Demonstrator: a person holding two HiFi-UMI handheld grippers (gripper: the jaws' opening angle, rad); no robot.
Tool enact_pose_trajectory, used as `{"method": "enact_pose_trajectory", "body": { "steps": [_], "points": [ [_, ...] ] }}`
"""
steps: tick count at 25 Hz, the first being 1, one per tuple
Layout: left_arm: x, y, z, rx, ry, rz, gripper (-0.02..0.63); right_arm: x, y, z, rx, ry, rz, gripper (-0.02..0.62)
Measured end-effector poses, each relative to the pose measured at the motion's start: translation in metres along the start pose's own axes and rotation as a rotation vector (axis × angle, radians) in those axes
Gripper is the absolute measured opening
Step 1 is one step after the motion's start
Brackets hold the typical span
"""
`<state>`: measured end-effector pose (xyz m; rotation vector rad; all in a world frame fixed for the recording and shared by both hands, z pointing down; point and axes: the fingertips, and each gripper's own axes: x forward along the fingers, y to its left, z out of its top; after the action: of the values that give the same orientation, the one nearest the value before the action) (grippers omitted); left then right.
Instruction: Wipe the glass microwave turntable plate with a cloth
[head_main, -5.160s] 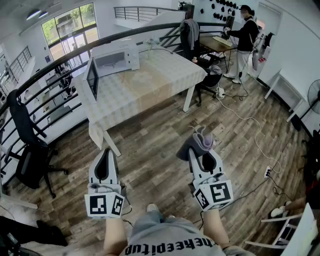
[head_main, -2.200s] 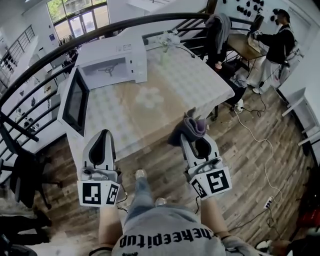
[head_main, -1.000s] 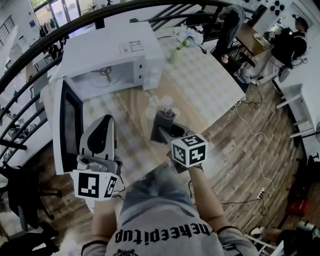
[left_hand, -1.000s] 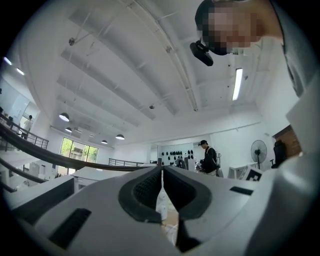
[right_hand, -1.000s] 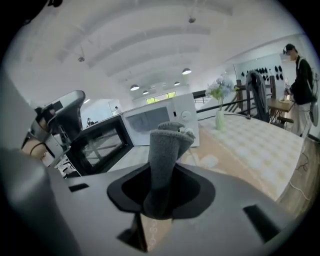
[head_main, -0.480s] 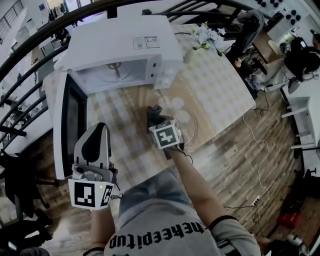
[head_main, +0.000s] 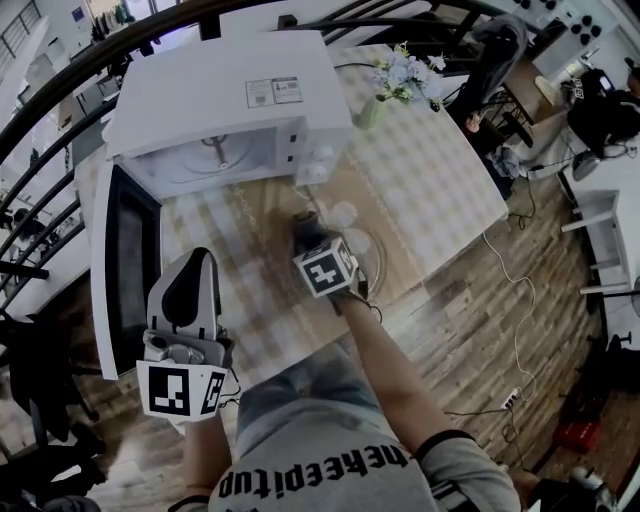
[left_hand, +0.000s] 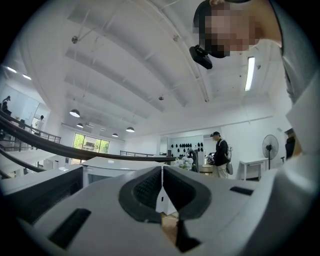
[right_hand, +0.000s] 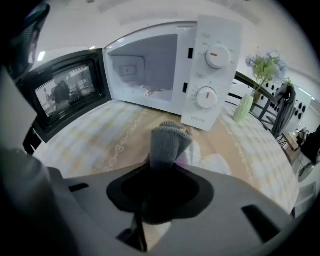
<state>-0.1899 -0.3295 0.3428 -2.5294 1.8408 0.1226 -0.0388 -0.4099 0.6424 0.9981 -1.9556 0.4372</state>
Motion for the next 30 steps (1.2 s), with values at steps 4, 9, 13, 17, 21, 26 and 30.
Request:
{"method": "enact_pose_trajectory", "body": {
  "steps": [4, 9, 13, 17, 21, 26, 30],
  "points": [
    [0.014, -0.009, -0.004, -0.007, 0.008, -0.019, 0.012, -0.004, -0.046, -0.018, 0.058, 0.009, -0.057, 0.109],
    [0.021, -0.013, -0.007, -0.006, 0.014, -0.029, 0.012, -0.014, -0.100, -0.040, 0.132, 0.013, -0.144, 0.109],
    [0.019, -0.009, -0.006, -0.002, 0.016, -0.027, 0.012, -0.023, -0.130, -0.053, 0.185, 0.009, -0.204, 0.109],
    [0.014, -0.005, -0.005, 0.003, 0.015, -0.022, 0.012, -0.025, -0.143, -0.067, 0.228, 0.027, -0.237, 0.107],
    [0.010, -0.007, -0.005, 0.008, 0.012, -0.034, 0.012, -0.034, -0.131, -0.057, 0.254, 0.013, -0.244, 0.107],
    [0.008, -0.008, -0.010, 0.002, 0.020, -0.048, 0.012, -0.042, -0.037, -0.019, 0.199, -0.099, -0.058, 0.109],
    [0.005, -0.010, -0.009, 0.006, 0.020, -0.053, 0.012, -0.037, 0.042, -0.011, 0.127, -0.094, 0.076, 0.109]
  ]
}}
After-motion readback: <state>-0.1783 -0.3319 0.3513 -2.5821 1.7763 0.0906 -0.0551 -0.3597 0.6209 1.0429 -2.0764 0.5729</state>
